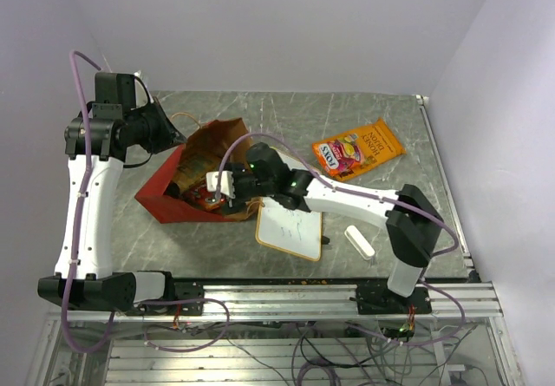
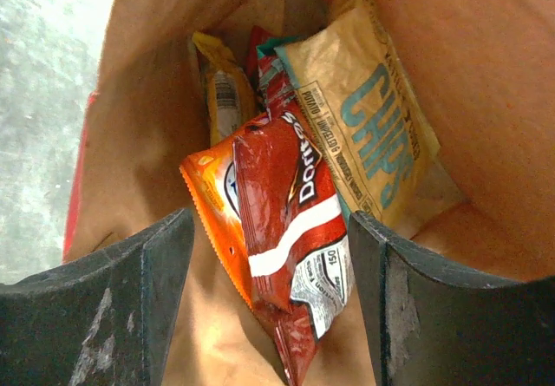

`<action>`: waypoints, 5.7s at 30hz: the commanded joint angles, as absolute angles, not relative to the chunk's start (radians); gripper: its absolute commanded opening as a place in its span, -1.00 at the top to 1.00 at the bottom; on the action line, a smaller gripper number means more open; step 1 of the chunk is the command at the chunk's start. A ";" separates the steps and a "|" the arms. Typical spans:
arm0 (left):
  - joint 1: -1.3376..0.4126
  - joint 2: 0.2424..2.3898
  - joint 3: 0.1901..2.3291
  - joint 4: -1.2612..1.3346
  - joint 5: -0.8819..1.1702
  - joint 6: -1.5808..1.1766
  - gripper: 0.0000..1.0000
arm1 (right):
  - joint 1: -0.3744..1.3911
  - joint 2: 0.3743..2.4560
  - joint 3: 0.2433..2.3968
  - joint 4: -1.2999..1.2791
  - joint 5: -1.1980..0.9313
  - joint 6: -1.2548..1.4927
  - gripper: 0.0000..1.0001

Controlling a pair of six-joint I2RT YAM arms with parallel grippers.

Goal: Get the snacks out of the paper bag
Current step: Take out the snack from the paper bag, then place the snack at the center of the board, then take out the snack from the paper bag.

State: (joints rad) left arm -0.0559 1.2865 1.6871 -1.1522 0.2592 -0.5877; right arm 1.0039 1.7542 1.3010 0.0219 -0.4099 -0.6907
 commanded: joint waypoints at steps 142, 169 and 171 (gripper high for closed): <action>-0.074 1.353 1.757 -1.192 0.275 -0.527 0.86 | 0.489 2.090 1.602 -0.522 0.515 -0.642 0.79; -0.078 1.244 1.607 -1.084 0.303 -0.625 0.86 | 0.488 1.518 1.277 -0.251 -0.274 -0.319 -0.36; -0.078 1.247 1.618 -1.077 0.301 -0.624 0.86 | 0.489 1.503 1.283 -0.226 -0.336 -0.314 -0.36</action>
State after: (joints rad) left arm -0.0704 1.2587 1.6058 -1.1263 0.2764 -0.6090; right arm 0.4877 1.5406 1.2881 -0.3077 -0.2005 -0.3286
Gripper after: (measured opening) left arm 0.081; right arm 0.679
